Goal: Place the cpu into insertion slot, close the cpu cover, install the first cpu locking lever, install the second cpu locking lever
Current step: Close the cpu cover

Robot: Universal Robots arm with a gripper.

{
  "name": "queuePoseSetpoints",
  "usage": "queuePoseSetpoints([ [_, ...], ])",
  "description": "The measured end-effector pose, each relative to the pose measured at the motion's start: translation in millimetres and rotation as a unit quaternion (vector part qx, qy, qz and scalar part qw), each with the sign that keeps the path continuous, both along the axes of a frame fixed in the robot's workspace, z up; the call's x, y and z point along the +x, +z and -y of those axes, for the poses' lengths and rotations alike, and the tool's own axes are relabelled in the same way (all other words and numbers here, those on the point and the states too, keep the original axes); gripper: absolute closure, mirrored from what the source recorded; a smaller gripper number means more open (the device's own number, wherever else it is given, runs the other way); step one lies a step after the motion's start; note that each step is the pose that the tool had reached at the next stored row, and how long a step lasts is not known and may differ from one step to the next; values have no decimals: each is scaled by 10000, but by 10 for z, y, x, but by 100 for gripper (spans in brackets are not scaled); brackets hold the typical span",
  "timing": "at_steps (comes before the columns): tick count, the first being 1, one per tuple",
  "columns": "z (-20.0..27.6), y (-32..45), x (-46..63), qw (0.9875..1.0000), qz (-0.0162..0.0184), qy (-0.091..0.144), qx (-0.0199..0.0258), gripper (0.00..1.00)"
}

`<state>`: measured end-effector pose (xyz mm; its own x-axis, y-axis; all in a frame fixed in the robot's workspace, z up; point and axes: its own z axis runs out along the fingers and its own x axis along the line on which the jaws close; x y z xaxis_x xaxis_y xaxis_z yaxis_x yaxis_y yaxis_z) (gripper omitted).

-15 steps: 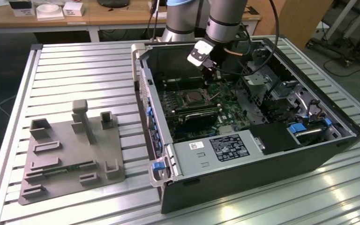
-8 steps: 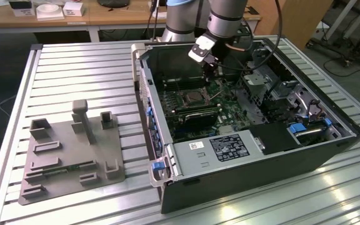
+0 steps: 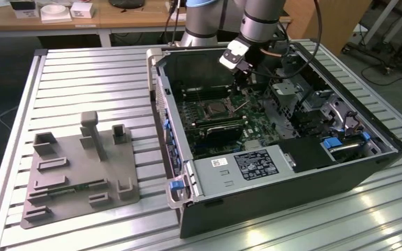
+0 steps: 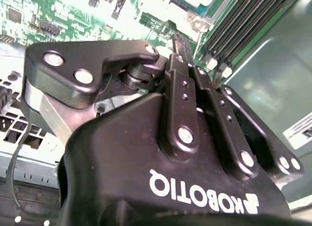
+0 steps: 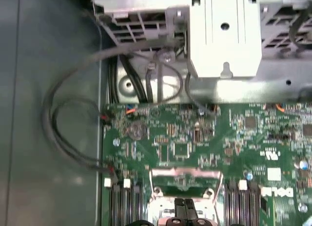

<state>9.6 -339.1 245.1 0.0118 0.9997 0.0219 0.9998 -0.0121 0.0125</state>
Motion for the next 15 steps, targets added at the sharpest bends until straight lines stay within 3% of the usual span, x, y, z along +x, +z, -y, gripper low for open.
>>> queuePoseSetpoints([
  [8,-1,80,13,10000,0,1,1,90],
  [15,-1,85,71,10000,16,0,1,90],
])
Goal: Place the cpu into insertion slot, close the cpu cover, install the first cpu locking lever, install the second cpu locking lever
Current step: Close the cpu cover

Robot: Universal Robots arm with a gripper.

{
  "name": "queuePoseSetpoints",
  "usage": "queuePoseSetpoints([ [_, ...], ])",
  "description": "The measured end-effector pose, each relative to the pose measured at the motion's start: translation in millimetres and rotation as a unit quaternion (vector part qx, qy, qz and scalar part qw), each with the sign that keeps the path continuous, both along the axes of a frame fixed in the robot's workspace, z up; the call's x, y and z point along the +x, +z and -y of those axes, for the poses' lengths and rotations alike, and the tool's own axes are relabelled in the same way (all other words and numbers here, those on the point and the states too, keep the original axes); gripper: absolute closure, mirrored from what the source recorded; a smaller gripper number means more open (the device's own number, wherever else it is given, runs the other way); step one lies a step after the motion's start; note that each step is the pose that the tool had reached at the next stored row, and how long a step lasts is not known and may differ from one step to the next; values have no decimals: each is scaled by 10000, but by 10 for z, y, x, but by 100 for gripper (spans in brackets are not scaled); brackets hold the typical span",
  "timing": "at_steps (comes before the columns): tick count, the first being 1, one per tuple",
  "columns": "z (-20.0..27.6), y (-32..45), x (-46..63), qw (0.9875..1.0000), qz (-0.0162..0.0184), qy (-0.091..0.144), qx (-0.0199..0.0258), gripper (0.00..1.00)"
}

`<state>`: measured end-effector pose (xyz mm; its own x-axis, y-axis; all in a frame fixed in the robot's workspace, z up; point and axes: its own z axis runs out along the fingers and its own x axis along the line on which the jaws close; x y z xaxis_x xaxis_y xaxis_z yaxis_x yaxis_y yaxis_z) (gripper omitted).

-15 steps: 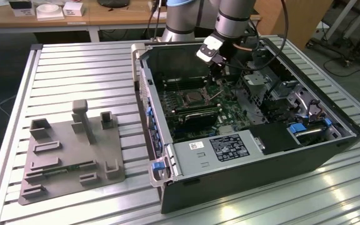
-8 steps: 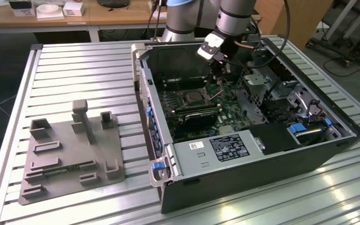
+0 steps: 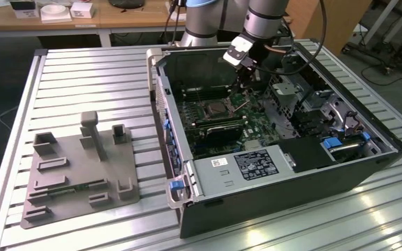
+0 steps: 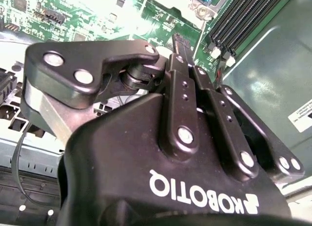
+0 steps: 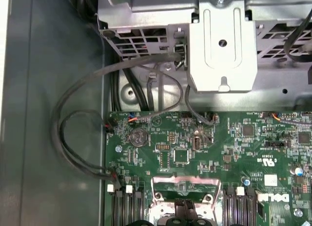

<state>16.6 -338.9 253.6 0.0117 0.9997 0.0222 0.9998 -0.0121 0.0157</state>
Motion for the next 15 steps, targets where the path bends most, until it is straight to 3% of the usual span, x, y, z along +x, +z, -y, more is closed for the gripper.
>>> queuePoseSetpoints([
  [3,0,-1,10,10000,19,-1,0,90],
  [15,0,0,13,10000,20,0,0,90],
])
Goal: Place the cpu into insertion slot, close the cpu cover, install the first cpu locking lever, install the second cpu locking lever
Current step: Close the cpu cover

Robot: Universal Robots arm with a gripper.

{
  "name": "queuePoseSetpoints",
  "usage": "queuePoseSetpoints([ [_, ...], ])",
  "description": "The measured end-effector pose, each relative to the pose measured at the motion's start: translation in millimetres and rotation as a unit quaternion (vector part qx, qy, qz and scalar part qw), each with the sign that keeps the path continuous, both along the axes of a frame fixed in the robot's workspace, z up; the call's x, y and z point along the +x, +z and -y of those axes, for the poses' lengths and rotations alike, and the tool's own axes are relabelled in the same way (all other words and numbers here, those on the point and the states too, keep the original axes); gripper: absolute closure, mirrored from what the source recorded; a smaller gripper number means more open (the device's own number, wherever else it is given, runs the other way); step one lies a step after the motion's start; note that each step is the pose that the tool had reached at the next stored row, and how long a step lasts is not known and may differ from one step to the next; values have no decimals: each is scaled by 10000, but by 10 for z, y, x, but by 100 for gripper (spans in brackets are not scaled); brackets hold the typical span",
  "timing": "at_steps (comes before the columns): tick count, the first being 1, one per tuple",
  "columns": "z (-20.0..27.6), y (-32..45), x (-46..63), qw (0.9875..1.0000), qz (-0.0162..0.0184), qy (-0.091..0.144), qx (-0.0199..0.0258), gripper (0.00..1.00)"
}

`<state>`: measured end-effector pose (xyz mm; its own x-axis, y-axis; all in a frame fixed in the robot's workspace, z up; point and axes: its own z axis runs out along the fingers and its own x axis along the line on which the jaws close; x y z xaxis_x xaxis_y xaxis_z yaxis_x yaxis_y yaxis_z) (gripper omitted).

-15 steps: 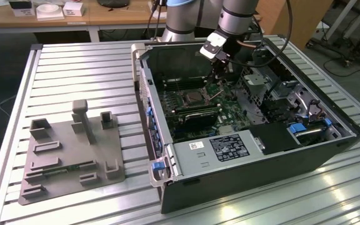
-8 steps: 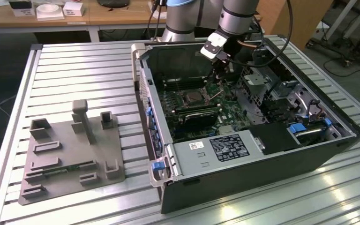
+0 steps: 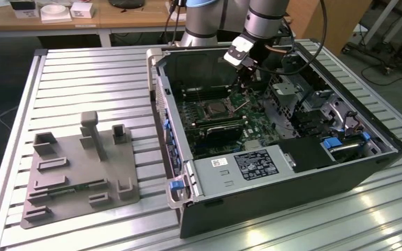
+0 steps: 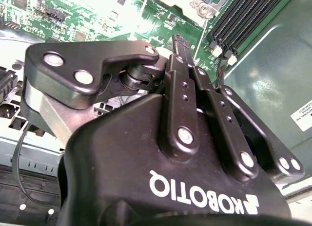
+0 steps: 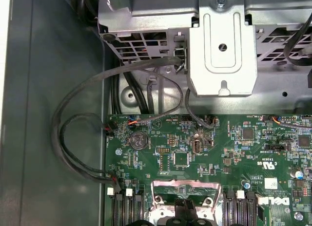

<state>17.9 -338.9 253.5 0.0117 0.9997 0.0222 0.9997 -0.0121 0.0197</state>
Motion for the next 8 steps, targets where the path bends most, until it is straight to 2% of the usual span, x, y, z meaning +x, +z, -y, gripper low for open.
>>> queuePoseSetpoints([
  [8,-1,43,12,10000,0,0,1,90],
])
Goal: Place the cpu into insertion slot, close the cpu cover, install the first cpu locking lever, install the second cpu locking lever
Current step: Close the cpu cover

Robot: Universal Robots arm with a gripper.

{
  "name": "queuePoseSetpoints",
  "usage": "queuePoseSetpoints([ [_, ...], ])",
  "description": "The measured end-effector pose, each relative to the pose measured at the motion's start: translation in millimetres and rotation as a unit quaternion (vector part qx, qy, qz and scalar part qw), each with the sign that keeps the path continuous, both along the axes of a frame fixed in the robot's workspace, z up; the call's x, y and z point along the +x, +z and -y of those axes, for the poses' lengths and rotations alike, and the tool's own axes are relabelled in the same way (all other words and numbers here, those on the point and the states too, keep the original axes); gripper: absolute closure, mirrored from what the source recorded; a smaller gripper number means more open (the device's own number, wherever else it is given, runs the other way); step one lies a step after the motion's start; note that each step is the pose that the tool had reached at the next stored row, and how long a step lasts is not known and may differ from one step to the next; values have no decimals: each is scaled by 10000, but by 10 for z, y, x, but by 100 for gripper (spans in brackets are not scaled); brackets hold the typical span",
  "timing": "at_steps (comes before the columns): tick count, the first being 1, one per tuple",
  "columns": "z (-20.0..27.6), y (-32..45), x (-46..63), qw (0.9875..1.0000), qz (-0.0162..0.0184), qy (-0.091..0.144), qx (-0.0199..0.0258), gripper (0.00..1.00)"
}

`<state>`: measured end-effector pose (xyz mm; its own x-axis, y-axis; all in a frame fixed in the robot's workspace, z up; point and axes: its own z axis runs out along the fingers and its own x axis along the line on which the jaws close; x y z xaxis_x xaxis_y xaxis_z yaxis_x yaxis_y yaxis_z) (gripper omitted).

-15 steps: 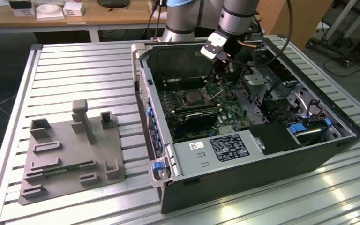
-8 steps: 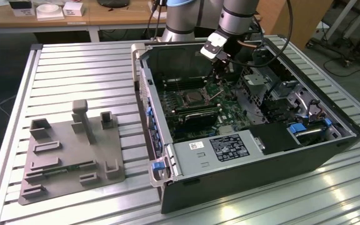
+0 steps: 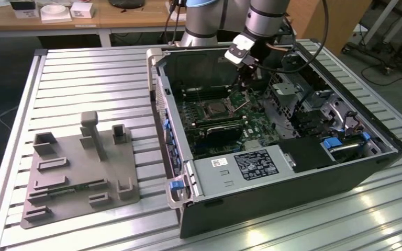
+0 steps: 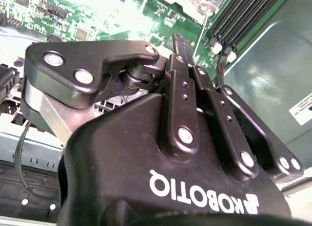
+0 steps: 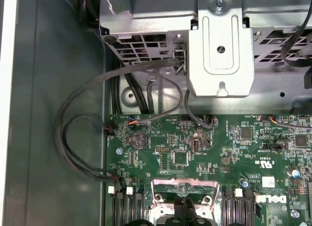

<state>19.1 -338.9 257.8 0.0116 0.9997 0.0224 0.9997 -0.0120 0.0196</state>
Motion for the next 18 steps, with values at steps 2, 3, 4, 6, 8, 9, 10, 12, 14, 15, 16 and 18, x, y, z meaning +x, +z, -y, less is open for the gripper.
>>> queuePoseSetpoints([
  [2,0,1,17,10000,0,0,-1,90],
  [3,0,1,28,10000,0,0,-2,90],
  [4,0,1,41,10000,0,0,-1,90],
  [6,-1,1,75,10000,0,0,-1,90],
  [8,-2,1,114,10000,0,-1,-1,90],
  [9,-2,1,136,10000,0,0,-1,90],
  [10,-3,1,157,10000,0,0,-1,90],
  [12,-3,1,201,10000,0,-1,-1,90],
  [14,-5,0,240,10000,0,0,-1,90],
  [15,-5,0,255,10000,0,0,-1,90],
  [16,-5,0,270,10000,0,0,-1,90],
  [18,-5,-1,303,10000,0,-1,-1,90],
])
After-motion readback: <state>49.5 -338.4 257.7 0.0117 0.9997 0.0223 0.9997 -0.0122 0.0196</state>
